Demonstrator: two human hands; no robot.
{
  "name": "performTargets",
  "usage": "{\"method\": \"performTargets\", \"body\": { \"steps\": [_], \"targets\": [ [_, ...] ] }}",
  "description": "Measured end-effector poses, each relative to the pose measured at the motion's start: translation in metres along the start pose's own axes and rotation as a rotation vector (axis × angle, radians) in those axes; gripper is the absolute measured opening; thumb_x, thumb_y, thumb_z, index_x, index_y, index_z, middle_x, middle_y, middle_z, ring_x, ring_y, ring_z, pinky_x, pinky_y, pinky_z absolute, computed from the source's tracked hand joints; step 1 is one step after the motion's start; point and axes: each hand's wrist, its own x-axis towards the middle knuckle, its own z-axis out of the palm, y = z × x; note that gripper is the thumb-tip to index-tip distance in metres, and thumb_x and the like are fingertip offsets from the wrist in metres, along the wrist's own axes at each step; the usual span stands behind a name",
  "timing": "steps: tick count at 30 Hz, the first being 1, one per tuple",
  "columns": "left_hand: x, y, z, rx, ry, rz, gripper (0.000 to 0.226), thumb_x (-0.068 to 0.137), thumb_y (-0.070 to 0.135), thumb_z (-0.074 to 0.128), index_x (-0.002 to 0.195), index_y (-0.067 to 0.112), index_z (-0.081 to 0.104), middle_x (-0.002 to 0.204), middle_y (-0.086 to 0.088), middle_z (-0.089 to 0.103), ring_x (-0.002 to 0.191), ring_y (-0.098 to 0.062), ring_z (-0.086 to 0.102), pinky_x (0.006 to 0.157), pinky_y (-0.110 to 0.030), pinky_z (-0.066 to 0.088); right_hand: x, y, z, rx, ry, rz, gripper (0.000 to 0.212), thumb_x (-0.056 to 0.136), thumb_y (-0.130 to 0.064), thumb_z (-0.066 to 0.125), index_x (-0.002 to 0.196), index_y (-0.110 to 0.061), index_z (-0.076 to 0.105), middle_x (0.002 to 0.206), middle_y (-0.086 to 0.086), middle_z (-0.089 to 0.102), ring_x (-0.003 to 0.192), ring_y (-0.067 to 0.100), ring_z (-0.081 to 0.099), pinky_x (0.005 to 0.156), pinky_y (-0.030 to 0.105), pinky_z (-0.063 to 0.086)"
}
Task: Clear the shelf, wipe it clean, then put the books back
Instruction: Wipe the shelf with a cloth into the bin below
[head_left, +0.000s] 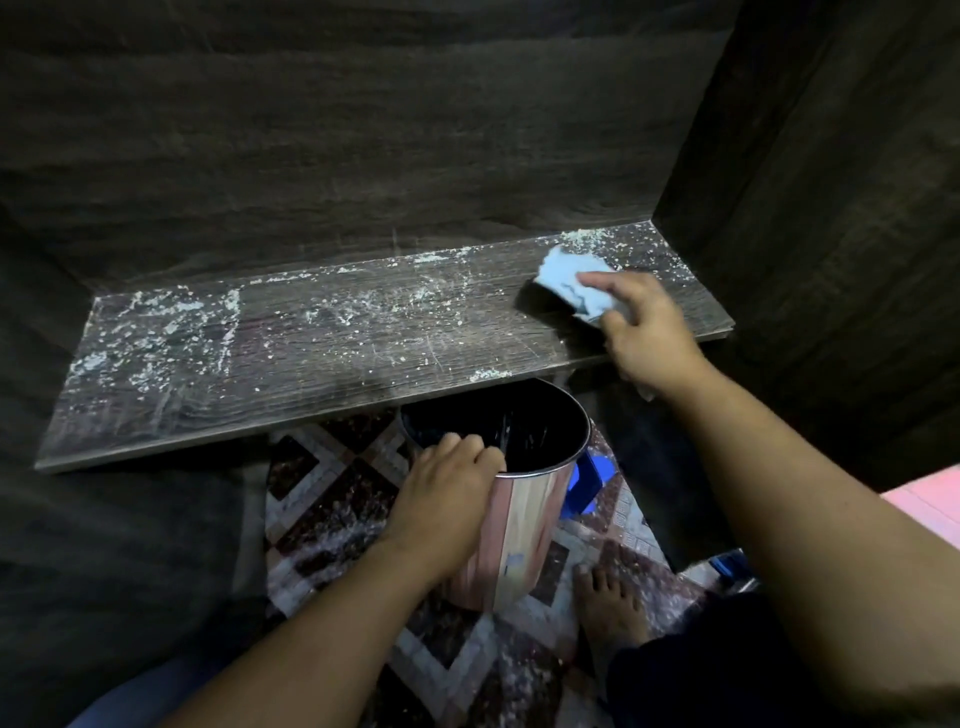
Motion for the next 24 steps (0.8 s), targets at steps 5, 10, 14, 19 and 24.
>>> {"method": "performTargets", "body": {
  "steps": [5, 10, 14, 19, 24],
  "targets": [
    [0.002, 0.003, 0.0, -0.023, -0.019, 0.024, 0.033, 0.091, 0.01, 0.044, 0.121, 0.023, 0.049, 0.116, 0.002, 0.046, 0.112, -0.019, 0.039, 0.092, -0.029, 0.03, 0.006, 0.029, -0.017, -0.427, -0.07, 0.204, 0.046, 0.096, -0.023, 0.047, 0.141, -0.035, 0.047, 0.14, 0.017, 0.039, 0.127, 0.04, 0.037, 0.11, 0.043, 0.029],
    [0.002, 0.0, 0.001, -0.004, -0.017, 0.018, 0.035, 0.082, 0.008, 0.055, 0.115, 0.021, 0.054, 0.11, 0.001, 0.05, 0.109, -0.022, 0.043, 0.088, -0.032, 0.034, 0.003, 0.003, 0.015, -0.531, -0.236, -0.1, 0.05, 0.094, -0.025, 0.048, 0.142, -0.039, 0.043, 0.149, 0.008, 0.036, 0.127, 0.034, 0.033, 0.104, 0.044, 0.028],
    [-0.002, -0.006, 0.003, 0.021, -0.016, 0.011, 0.04, 0.062, 0.005, 0.072, 0.098, 0.018, 0.061, 0.092, -0.001, 0.055, 0.091, -0.026, 0.052, 0.075, -0.036, 0.045, -0.006, -0.012, 0.028, -0.405, -0.372, -0.271, 0.05, 0.091, -0.018, 0.052, 0.132, -0.047, 0.053, 0.151, -0.003, 0.037, 0.127, 0.029, 0.035, 0.105, 0.044, 0.027],
    [-0.009, -0.014, 0.009, 0.046, -0.017, -0.005, 0.043, 0.052, 0.002, 0.076, 0.089, 0.017, 0.061, 0.083, -0.001, 0.053, 0.08, -0.026, 0.053, 0.065, -0.037, 0.048, -0.01, -0.022, 0.019, -0.245, -0.499, -0.271, 0.04, 0.081, -0.023, 0.052, 0.109, -0.047, 0.067, 0.14, -0.006, 0.049, 0.127, 0.016, 0.042, 0.113, 0.045, 0.024],
    [-0.007, -0.012, 0.009, 0.036, -0.024, -0.011, 0.038, 0.06, 0.002, 0.071, 0.094, 0.017, 0.061, 0.088, -0.001, 0.054, 0.086, -0.026, 0.052, 0.07, -0.038, 0.047, -0.007, -0.023, 0.007, -0.036, -0.356, -0.184, 0.039, 0.087, -0.004, 0.054, 0.108, -0.032, 0.071, 0.126, -0.003, 0.051, 0.087, 0.01, 0.057, 0.088, 0.031, 0.045]
  ]
}}
